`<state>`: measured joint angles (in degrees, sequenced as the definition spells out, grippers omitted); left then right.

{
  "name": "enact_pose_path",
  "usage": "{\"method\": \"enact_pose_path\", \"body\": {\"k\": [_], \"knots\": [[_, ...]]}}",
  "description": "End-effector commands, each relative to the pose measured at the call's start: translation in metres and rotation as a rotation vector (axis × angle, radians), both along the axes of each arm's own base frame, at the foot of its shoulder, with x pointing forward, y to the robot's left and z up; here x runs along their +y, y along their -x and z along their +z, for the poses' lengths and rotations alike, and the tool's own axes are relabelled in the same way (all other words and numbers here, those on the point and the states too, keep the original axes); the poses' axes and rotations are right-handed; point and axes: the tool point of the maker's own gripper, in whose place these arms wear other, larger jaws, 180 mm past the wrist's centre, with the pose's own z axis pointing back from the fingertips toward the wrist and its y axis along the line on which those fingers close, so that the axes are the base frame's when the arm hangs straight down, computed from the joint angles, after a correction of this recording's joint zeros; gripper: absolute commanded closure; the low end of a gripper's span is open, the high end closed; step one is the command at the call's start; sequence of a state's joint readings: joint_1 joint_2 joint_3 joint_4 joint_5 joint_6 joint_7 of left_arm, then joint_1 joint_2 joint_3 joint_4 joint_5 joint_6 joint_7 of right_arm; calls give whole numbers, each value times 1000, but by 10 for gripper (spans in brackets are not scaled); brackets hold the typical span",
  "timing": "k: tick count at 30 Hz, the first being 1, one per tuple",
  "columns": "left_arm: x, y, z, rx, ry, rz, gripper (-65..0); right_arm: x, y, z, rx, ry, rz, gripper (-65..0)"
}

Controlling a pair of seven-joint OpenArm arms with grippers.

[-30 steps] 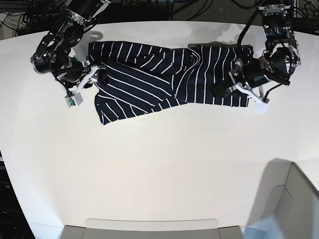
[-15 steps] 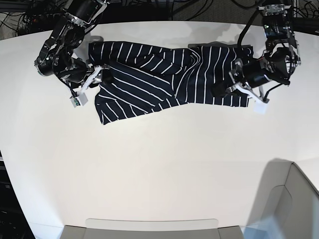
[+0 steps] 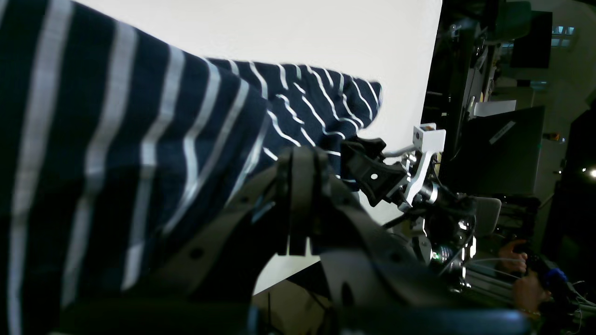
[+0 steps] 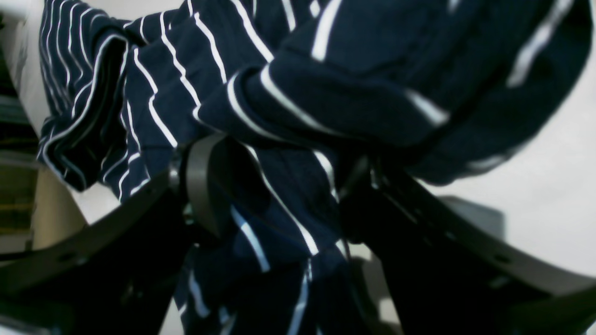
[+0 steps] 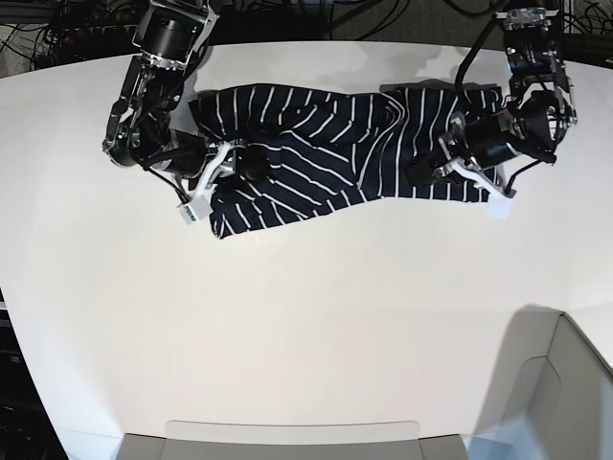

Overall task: Fold the T-shirt properly
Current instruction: 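Grasp the other strip end with the right gripper and lift it, then fold the held end over toward the left gripper's fold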

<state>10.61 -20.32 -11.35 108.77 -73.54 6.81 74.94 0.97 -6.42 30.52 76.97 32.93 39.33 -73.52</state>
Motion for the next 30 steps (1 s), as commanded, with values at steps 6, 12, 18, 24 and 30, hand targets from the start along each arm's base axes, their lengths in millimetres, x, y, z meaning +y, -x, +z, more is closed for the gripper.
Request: {"method": "enact_pose_path", "body": {"k": [6,12,18,24,30], "knots": [[-2,-2,10,-19,19,-15,0,6,39,-33,161,149,185,-260],[-2,-2,9,-18,19,-14,0,29,40,-41,200,124,277,0],[-2,-2,10,-17,21,-14,0,29,33,-42,209,119,288,0],[-2,-1,9,-16,21,-12,0,-8,-6,-28,163,108,132,0],[0,6,4,7,19,-7,0,-113,-52,0,91,206,-99,0]]}}
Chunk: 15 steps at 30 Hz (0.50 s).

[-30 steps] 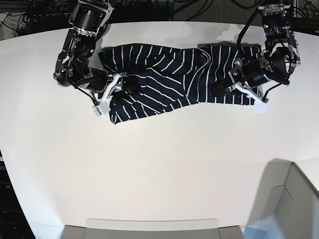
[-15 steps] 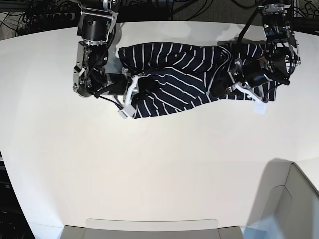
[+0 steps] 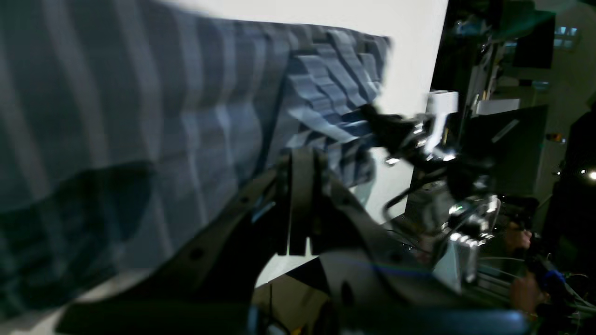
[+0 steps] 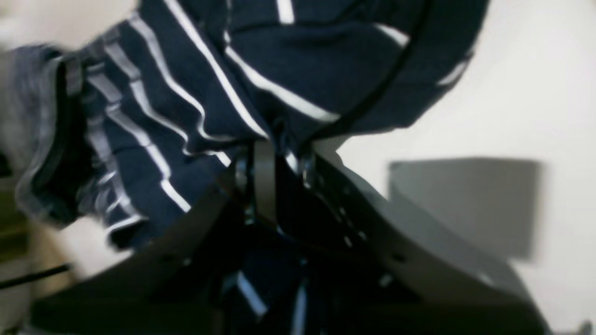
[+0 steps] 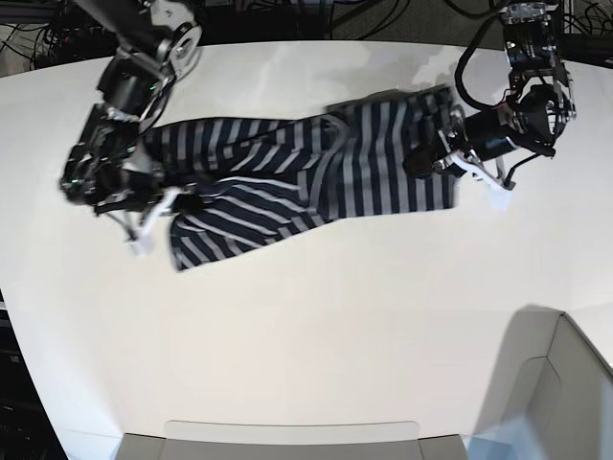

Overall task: Fold the T-shirt properly
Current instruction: 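Fold the held end over toward the left gripper's fold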

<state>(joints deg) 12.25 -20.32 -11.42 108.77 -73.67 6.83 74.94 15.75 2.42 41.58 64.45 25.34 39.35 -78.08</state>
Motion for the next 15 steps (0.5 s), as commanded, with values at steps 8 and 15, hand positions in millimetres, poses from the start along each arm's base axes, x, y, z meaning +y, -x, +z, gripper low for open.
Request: {"method": "enact_pose_path", "body": {"k": [8,15], "knots": [[-2,-3,10,-20,18,-12,0,-102,-6,27,-21,156,-158,0],[2,-4,11,-25,11,-6,0,-138,-14,60,-111,224,-233,0]]}}
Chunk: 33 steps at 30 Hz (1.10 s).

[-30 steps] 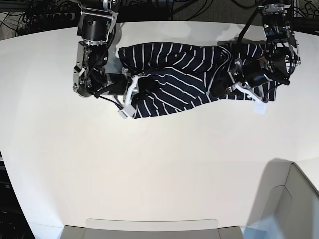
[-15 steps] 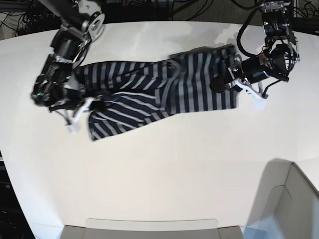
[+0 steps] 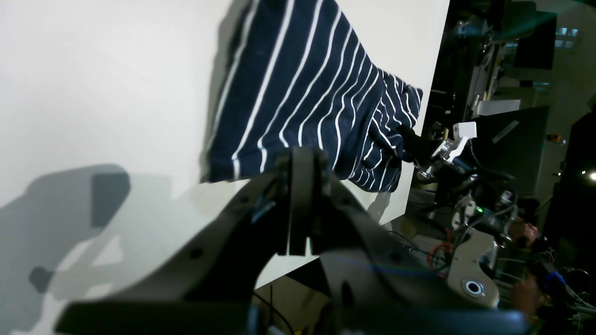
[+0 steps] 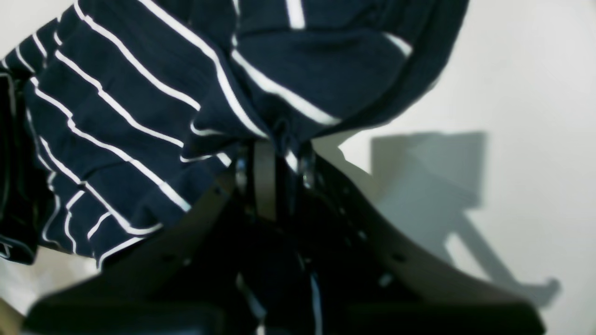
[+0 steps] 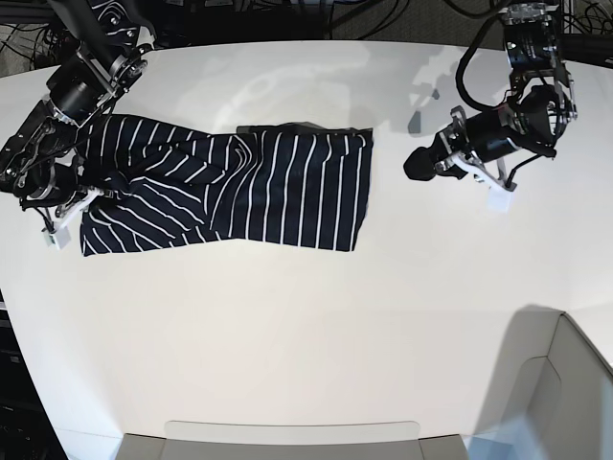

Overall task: Fold the T-shirt properly
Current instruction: 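Fold the held end over toward the left gripper's fold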

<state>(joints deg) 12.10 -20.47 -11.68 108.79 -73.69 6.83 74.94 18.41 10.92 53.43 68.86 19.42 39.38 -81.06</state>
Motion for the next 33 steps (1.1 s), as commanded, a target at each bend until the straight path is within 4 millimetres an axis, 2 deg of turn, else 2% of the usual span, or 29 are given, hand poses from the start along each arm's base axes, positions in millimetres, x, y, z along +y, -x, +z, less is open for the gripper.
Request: {"method": "enact_pose_path", "body": {"k": [1,5,6,8,10,12,15,17,21,25,29,33], "knots": [[1,-2,10,-19,13,-8,0,-10,-22,35,-120,52,0,0],[1,2,7,-4,11,-7,0,-5,-32,74,-239,148,-1,0],[1,4,5,4,10,-6,0,1,-36,84,-272,171,12,0],[6,6,3,12,-11,-11,0,22,-43,108,-342,230,68,0],[10,7,2,15,-25,-15,0,49,-45,122,-389,275,140,0],[15,13,-3,36,-45,-13,0,81,-47,139,-451,316,225,0],[32,15,-5,45,-73,27,0,130,-42,156,-526,351,355,0],[44,16,-4,45,-85,64,0,168,-32,152,-531,339,456,0],[63,15,0,31,-104,120,0,231,-3,127,-432,200,515,0],[71,23,1,58,-104,117,0,274,29,99,-304,108,564,0],[76,23,3,57,-106,127,0,294,38,90,-279,44,553,0],[75,20,5,48,-105,124,0,298,33,88,-284,18,521,0]]}}
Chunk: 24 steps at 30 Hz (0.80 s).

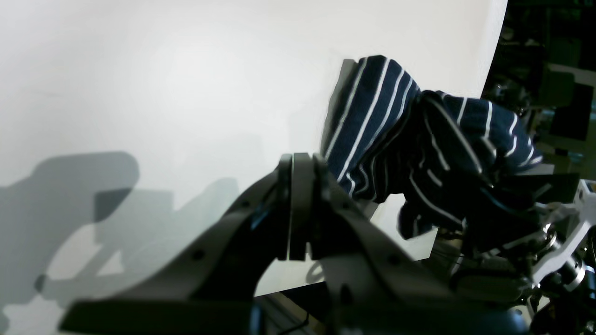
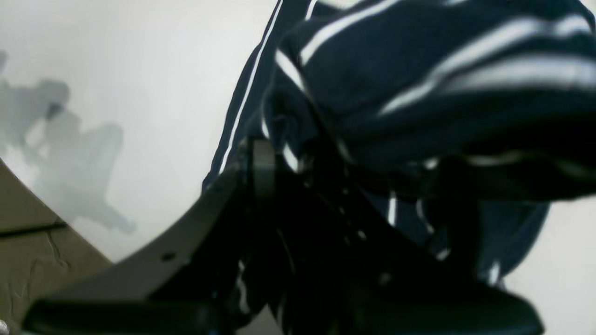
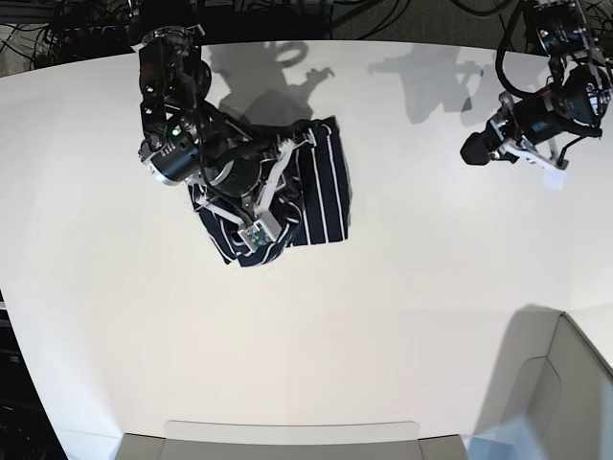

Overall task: Fold the T-shirt properly
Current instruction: 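Fold the held end over toward the left gripper's fold, then press the folded bundle flat with both grippers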

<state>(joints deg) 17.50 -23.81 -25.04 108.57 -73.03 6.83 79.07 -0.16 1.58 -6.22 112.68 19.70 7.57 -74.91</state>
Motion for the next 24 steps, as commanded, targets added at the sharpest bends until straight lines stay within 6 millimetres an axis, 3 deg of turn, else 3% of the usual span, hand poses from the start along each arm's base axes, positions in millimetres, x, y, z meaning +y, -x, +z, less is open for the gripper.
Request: {"method": "enact_pose_path", "body": {"k": [1,7,10,14,18,24], "knots": [[-2,-3,9,-18,10,-20,0,5,-9,12,-44,-35,-5,0],[-3,-3,9,-18,12,-22,0,7,-17,15,-57,-41,-7,0],[-4,-3,9,-18,14,-24,0,9,-16,3,-16,-16,15,0],[-4,-2,9,-16,16,-24,0,22,-11,-2,12,19,82,-161],[-2,-2,8,-13,13,-16,0,56,2,6,-22,26,214,-301],[-2,-1,8,-11,13,-14,0,95,16,19,-91,57,385,-343]]}}
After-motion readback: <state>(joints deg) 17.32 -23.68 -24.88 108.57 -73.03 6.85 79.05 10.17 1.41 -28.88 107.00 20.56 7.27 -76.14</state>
